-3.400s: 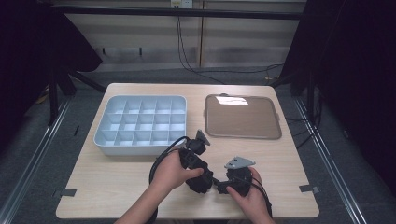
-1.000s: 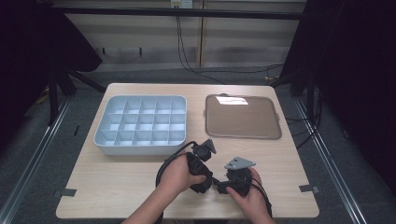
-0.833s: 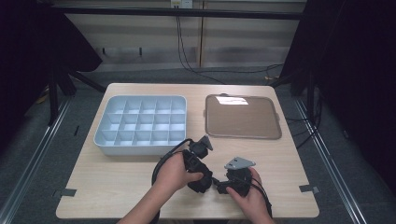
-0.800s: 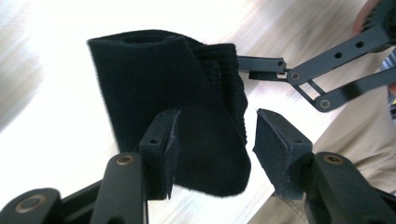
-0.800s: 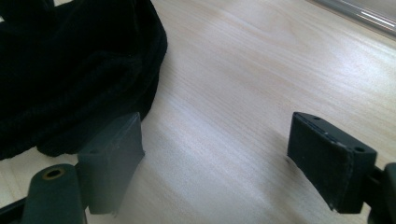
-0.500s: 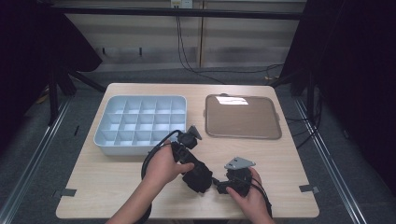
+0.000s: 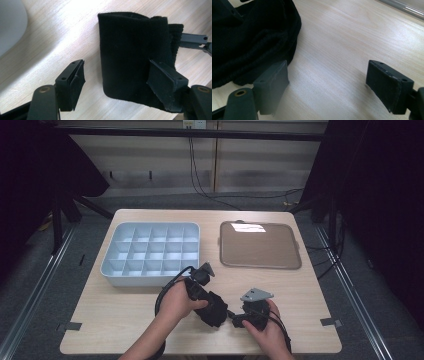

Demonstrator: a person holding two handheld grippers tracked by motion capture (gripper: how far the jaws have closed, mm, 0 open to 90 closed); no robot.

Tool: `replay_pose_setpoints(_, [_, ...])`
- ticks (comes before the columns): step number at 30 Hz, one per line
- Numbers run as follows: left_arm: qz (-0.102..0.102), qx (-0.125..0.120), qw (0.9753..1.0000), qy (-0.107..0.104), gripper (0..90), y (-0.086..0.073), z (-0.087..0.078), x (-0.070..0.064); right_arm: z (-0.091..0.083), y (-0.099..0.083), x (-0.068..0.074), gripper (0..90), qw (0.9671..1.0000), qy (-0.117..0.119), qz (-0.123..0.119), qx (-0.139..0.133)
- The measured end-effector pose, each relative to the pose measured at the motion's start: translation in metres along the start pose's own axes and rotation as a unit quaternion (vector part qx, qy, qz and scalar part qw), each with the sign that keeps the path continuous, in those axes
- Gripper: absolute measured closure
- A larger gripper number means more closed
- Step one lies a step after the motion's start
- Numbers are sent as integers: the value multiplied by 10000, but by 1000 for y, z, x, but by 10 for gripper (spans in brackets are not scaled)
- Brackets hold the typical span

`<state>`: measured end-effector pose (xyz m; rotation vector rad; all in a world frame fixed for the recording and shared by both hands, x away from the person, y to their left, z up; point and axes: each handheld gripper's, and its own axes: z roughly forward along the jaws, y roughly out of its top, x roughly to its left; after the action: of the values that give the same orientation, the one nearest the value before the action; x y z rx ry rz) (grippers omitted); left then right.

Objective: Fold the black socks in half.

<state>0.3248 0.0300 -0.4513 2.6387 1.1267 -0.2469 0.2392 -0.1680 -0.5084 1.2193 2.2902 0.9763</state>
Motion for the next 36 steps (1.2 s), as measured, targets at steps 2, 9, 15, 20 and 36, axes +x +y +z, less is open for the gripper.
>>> replay_pose_setpoints(2, [45, 20, 10000, 5, 279, 1, 3, -2, 0, 0, 0, 176, 10000, 0, 10, 9])
replay_pose_setpoints(9, [7, -5, 10000, 26, 218, 2, 12, -2, -2, 0, -1, 175, 10000, -59, 10, 46])
replay_pose_setpoints(15, [-137, -50, 9999, -37, 170, 0, 20, -3, -4, -1, -7, 169, 9999, -121, -44, 90])
replay_pose_setpoints(20, [-5, -95, 10000, 14, 198, -1, 20, -8, -8, -4, -13, 147, 9996, -226, -111, 121])
replay_pose_setpoints(36, [296, -243, 9982, -455, 500, -4, 21, -12, -21, -20, -37, 126, 9997, -187, 121, 76])
